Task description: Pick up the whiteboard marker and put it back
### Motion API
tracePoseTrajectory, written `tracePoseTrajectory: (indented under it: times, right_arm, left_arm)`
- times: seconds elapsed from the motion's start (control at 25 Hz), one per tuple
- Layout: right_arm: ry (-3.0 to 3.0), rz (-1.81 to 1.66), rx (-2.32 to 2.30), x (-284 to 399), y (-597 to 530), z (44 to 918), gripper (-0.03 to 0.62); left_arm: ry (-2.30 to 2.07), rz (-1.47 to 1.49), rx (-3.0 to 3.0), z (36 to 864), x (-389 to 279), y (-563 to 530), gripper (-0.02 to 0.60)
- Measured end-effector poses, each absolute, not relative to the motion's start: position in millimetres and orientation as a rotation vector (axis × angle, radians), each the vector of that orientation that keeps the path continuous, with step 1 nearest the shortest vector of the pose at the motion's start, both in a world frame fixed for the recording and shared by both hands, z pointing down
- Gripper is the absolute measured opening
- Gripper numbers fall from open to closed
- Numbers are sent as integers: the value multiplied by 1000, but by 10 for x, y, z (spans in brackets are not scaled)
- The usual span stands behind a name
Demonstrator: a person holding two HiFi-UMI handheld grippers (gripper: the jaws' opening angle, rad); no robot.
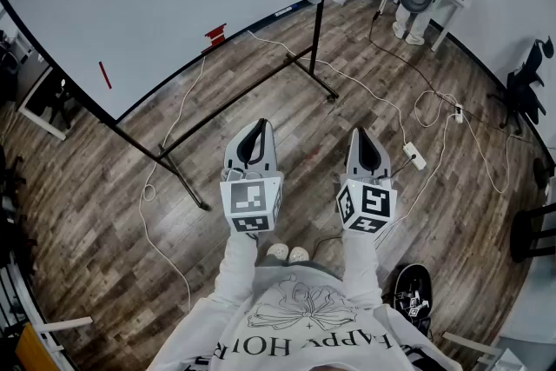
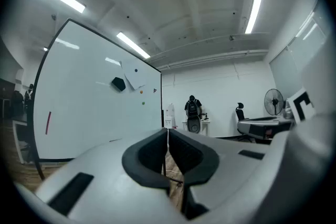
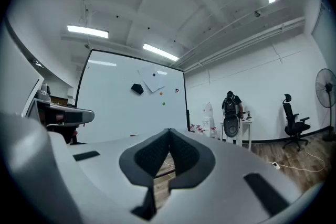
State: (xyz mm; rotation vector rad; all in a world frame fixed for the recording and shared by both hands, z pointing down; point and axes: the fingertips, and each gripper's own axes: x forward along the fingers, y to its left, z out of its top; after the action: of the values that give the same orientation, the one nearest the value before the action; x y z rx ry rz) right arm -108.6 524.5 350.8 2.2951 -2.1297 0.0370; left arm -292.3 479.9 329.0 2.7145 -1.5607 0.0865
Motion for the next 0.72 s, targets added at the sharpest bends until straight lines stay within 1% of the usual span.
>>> tracePoseTrajectory:
  times: [0.72]
  right_arm:
    - [-2166, 46, 2273, -960, 5220, 3537, 3]
  left_arm:
    - [-1589, 105, 2693, 3307, -2807, 4831, 9]
